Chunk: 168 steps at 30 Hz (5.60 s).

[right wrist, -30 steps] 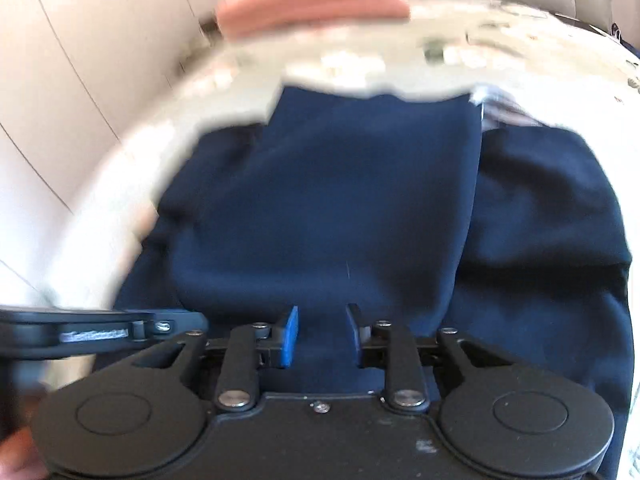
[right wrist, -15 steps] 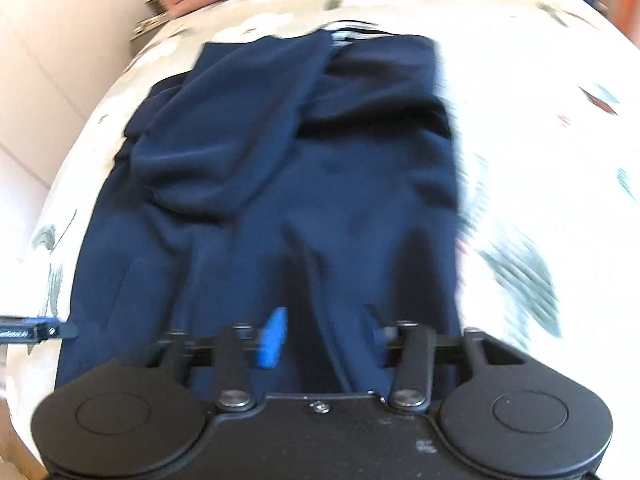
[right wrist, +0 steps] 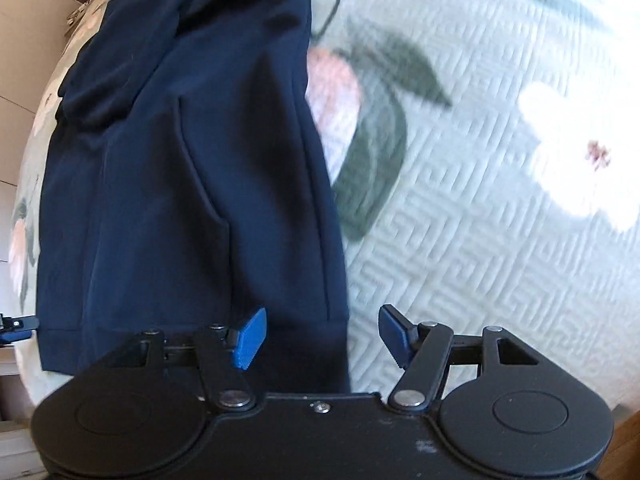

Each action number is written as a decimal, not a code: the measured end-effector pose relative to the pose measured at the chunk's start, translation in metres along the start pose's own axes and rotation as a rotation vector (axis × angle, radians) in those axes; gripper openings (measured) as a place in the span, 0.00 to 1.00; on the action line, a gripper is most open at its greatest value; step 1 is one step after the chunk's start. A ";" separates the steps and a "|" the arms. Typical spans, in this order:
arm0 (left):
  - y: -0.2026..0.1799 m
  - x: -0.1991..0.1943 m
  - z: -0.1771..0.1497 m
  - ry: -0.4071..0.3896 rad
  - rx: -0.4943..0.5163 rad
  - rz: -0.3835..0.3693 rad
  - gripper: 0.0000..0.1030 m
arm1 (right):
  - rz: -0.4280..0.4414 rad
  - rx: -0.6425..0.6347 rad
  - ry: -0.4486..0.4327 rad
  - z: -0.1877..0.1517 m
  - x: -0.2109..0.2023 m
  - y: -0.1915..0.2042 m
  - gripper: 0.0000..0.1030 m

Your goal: Fold large clothes

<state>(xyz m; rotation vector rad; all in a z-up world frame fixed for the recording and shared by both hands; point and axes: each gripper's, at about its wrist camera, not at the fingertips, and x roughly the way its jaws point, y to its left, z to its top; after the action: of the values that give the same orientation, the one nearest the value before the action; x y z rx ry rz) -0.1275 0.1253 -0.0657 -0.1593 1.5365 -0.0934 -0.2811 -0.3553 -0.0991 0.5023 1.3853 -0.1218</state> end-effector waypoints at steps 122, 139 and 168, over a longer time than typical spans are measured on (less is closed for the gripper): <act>-0.211 0.080 0.339 -0.757 0.207 0.160 0.07 | -0.381 -0.767 -0.697 0.336 0.171 0.247 0.00; -0.143 0.036 0.197 -0.623 0.185 0.084 0.06 | -0.283 -0.568 -0.516 0.175 0.101 0.219 0.13; -0.008 0.063 0.193 -0.566 -0.440 -0.496 0.67 | -0.169 -0.379 -0.575 0.134 0.085 0.220 0.34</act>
<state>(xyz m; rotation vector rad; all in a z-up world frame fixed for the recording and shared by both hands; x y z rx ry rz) 0.0682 0.1158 -0.1218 -0.8452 0.9064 -0.0908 -0.0612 -0.1974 -0.1083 0.0198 0.8524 -0.1244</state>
